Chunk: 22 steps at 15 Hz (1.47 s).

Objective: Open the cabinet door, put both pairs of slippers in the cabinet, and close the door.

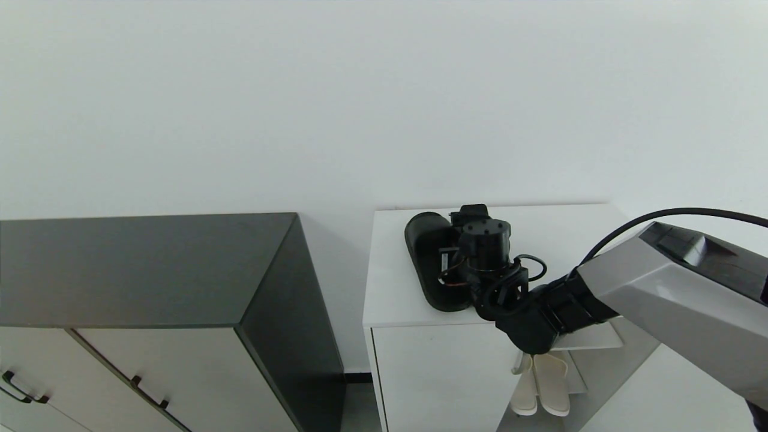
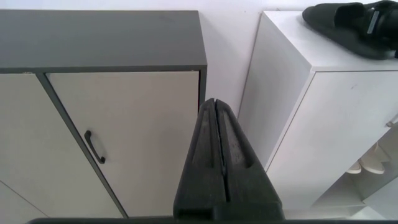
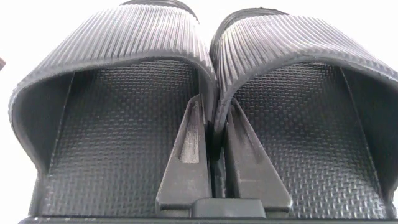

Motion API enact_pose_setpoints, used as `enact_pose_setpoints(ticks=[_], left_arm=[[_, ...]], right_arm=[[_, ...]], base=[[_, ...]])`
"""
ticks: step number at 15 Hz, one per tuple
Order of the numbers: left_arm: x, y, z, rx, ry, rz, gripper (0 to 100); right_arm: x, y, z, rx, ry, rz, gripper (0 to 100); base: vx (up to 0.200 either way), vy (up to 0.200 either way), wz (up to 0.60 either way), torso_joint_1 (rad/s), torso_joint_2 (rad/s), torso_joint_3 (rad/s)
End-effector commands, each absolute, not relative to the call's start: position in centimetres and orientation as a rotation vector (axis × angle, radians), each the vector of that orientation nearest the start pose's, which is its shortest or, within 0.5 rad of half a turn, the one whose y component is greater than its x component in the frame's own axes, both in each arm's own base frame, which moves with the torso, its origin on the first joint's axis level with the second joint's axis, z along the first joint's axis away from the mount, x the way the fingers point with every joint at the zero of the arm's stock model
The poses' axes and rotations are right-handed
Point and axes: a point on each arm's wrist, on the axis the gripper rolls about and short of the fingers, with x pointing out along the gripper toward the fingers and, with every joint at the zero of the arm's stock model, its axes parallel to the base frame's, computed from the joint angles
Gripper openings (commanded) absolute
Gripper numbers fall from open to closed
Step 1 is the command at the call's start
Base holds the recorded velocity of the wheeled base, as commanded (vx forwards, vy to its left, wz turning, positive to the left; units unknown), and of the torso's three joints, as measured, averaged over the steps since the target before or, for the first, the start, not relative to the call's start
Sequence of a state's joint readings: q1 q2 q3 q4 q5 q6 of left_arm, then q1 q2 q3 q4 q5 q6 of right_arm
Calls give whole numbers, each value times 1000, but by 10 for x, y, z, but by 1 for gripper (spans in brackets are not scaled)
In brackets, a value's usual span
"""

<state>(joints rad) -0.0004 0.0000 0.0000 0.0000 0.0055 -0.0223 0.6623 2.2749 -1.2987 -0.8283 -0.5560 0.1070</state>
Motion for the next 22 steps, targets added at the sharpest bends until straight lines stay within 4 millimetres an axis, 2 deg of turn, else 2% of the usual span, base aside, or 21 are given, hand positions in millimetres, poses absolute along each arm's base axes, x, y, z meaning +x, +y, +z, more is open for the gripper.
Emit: enact_pose_setpoints(ticks=[1,4,5,6,7,9,12,16,22], left_arm=[[-23,0,76,-23,1,6,0],[-23,0,76,-20,1,6,0],[-23,0,75,-20,0,6,0],[-23,0,75,-20,0,6,0],[-23,0,76,-18,1,8,0],[-23,0,75,-17,0,9,0],[-23,0,75,-18,0,9,0],[-23,0,75,-18,0,8,0],[-23,0,75,-21,0,8,0]], right_arm=[[355,266,124,24,115,108,0],[297,256,155,10,121,223,0],[282,252,158,6,131,262,0],[253,237,159,-18,163,311,0],[236,225,158,-36,187,325,0],[218,213,160,-69,194,359,0],[203,216,153,-89,220,434,0],[202,216,146,-105,243,445,0],[203,216,144,-109,247,443,0]], base=[[0,0,0,0,0,0],[0,0,0,0,0,0],[0,0,0,0,0,0],[0,0,0,0,0,0],[0,0,0,0,0,0],[0,0,0,0,0,0],[0,0,0,0,0,0],[0,0,0,0,0,0],[-200,0,0,2,1,6]])
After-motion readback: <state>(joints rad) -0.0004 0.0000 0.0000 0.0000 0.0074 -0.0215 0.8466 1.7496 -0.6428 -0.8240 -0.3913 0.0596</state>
